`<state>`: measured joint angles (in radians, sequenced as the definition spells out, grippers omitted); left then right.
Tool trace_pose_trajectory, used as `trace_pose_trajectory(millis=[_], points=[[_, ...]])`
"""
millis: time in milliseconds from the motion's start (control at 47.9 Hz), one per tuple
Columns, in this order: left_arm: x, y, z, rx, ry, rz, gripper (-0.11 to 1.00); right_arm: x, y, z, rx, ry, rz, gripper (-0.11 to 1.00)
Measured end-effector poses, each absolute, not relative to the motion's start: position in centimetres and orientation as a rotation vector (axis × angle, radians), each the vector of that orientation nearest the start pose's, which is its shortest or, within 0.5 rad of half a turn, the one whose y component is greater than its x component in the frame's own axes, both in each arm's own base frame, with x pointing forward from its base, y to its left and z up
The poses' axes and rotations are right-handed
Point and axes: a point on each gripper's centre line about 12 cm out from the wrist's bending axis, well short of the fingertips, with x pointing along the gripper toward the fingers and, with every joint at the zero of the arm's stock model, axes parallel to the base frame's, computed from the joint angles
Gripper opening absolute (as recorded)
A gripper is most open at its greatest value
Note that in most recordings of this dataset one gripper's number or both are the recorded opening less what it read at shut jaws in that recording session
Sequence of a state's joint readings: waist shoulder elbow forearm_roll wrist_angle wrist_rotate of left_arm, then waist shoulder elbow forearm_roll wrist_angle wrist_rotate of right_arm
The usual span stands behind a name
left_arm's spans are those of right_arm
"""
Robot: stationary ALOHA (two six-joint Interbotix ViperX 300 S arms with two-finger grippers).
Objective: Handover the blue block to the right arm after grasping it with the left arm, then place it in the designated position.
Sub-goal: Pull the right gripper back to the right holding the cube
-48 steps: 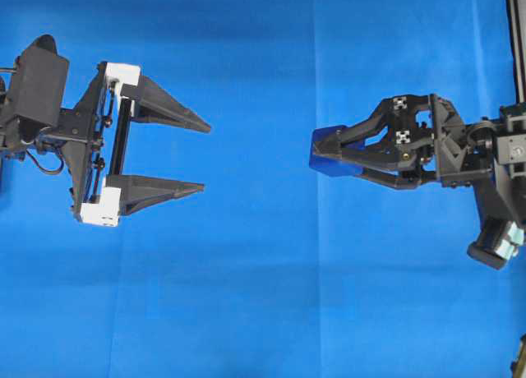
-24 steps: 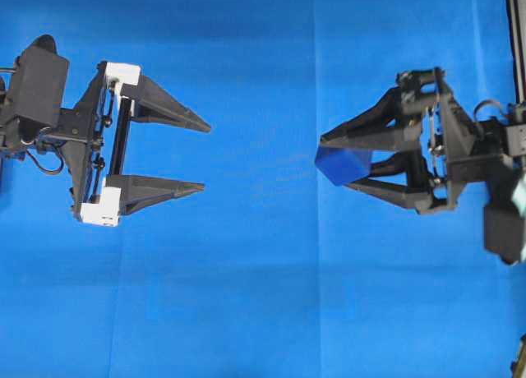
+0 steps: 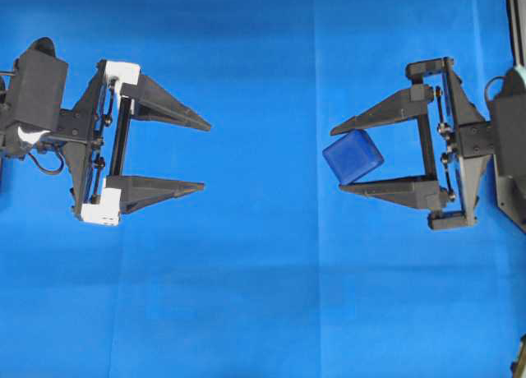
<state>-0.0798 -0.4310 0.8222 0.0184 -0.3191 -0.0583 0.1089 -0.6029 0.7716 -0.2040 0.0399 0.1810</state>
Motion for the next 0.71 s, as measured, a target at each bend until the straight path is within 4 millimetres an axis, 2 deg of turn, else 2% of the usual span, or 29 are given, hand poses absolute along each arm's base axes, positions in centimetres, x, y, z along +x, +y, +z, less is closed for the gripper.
trace_pose_trajectory(millis=[710], points=[[32.3,-2.55,30.18,-0.038,0.072,-0.081,0.92,28.85,3.06,33.36,-0.026,0.205,0.102,0.43]])
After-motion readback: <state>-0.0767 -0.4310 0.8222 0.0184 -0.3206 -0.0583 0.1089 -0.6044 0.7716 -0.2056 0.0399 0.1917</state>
